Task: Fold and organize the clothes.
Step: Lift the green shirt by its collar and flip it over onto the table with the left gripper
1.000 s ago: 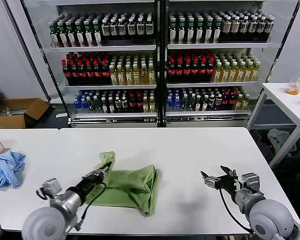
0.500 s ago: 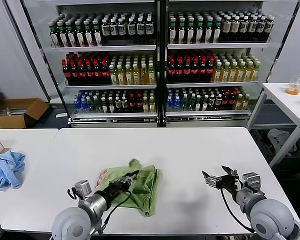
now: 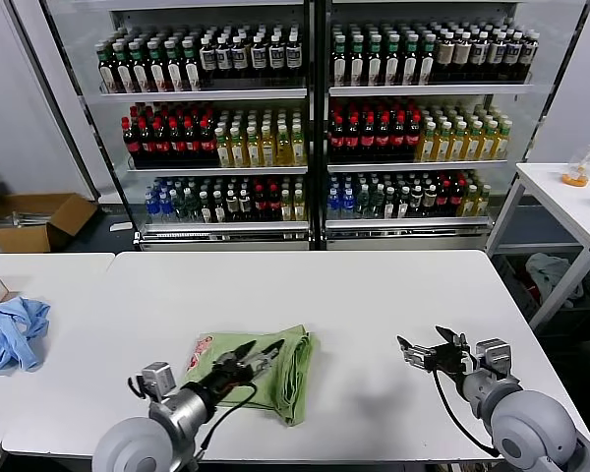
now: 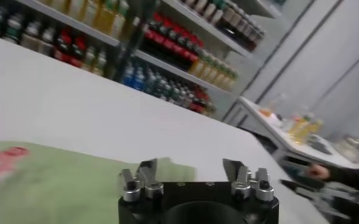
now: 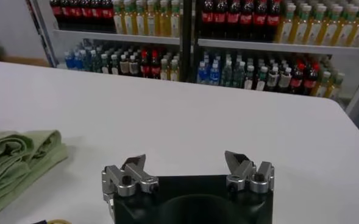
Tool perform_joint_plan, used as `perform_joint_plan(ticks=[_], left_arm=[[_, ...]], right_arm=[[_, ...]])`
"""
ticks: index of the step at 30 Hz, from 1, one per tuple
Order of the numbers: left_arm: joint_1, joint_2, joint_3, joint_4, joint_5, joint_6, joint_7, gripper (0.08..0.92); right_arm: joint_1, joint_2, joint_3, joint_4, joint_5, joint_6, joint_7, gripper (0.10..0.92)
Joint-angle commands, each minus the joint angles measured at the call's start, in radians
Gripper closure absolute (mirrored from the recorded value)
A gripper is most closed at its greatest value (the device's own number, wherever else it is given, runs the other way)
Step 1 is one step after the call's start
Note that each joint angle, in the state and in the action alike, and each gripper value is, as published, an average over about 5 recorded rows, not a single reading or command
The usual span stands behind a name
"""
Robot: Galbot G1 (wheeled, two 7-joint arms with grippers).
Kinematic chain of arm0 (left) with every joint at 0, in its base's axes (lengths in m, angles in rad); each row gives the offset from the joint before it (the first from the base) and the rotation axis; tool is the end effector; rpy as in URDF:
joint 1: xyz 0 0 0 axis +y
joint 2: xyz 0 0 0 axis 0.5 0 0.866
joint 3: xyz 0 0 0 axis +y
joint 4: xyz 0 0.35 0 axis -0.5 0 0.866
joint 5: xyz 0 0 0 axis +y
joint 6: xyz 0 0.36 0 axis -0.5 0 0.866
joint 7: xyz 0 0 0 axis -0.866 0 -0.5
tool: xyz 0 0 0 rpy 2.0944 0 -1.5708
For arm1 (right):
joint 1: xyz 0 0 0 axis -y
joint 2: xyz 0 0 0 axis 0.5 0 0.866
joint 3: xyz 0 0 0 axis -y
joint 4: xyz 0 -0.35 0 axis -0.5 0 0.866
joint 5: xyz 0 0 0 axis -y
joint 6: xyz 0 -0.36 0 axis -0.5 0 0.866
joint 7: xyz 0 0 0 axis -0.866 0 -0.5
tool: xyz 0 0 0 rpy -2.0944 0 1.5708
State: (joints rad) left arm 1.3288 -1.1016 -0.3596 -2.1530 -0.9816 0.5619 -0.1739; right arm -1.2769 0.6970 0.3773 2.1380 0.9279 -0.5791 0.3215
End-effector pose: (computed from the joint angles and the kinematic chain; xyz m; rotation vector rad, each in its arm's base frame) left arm 0.2411 0.0250 -0.2340 -0.5549 -2.5218 0.5638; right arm 0.2619 -0.0917 -0.1993 0.3101 -2.5858 0.1157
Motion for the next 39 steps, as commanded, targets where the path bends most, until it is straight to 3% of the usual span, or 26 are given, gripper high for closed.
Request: perform_joint_plan(ticks=[1,6,16,25,29,39], left_arm=[[0.096,0.011,-0.165,0.076,0.276,-0.051,-0.065,0.235],[0.101,-0.005,-0.151,0.144,0.348,-0.047,-0.095,0.180],[0.056,-0.054,-0.101,0.196,0.366,-0.040,-0.104,0.177],[0.047,-0.060,-0.097,0.202,0.238,-0.016,-0.040,0.186],[0.043,-0.060,-0.103,0.206,0.188,-0.005,-0.010,0.268],[0.030,-0.061,-0.138,0.225,0.000,-0.001,0.011,0.563]], right_arm=[[0.003,0.001,-0.005,0.000,-0.003,0.000,-0.001,0.203],[0.004,0.002,-0.010,0.002,-0.007,0.001,-0.002,0.203],[-0.001,0.000,-0.009,0.011,-0.012,0.000,-0.002,0.203],[-0.007,0.001,-0.001,0.018,-0.012,0.000,-0.002,0.203],[-0.007,0.001,0.003,0.018,-0.011,0.000,-0.001,0.203],[-0.014,0.001,0.017,0.015,-0.010,0.001,0.001,0.203]])
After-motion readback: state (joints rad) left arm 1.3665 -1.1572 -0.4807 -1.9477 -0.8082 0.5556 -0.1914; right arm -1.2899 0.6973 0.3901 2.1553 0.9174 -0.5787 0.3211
